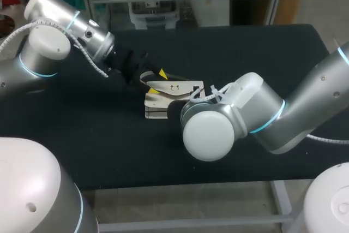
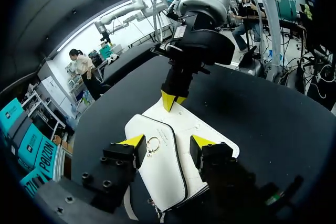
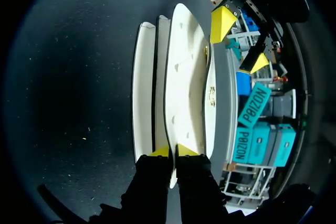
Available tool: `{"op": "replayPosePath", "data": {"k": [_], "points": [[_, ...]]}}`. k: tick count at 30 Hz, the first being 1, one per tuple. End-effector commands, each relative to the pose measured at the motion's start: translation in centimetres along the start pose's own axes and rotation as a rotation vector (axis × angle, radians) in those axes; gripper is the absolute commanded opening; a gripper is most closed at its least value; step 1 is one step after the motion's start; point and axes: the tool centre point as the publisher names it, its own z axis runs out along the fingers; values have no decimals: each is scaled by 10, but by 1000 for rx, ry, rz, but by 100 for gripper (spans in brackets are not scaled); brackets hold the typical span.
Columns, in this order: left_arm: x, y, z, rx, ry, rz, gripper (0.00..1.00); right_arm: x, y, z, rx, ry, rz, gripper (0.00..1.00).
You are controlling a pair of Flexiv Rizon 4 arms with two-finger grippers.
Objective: Pick up the bag, open it, inspect its contents, close it, and place it on the opposite side
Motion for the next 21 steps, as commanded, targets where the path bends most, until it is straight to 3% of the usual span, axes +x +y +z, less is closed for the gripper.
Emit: {"op": "replayPosePath", "data": {"k": [1,4,7,8,10,11,13,14,16,21], "points": [[-5,-1,-18,10,-18,-38,59,3,1,3,-1,-5,1,0],[-15,0,-24,-4,-58,-132,70,3,1,3,-1,-5,1,0],[-26,2,-25,-24,-115,-255,60,2,2,2,-4,-6,-2,0],[-27,2,-25,-22,-125,-274,65,2,3,0,-7,-8,-3,0],[-30,4,-25,-44,-148,-326,87,0,5,-3,-10,-14,-7,0],[-30,4,-24,-34,-143,-332,92,-1,6,-4,-11,-15,-8,6],[-31,6,-24,-49,-155,-359,92,-2,7,-6,-13,-17,-12,49],[-31,7,-24,-47,-150,-362,93,-3,8,-8,-15,-19,-15,100],[-32,9,-23,-66,-160,-383,100,-4,8,-10,-16,-22,-19,100],[-31,11,-23,-85,-162,-408,100,-5,8,-11,-16,-27,-18,100]]}}
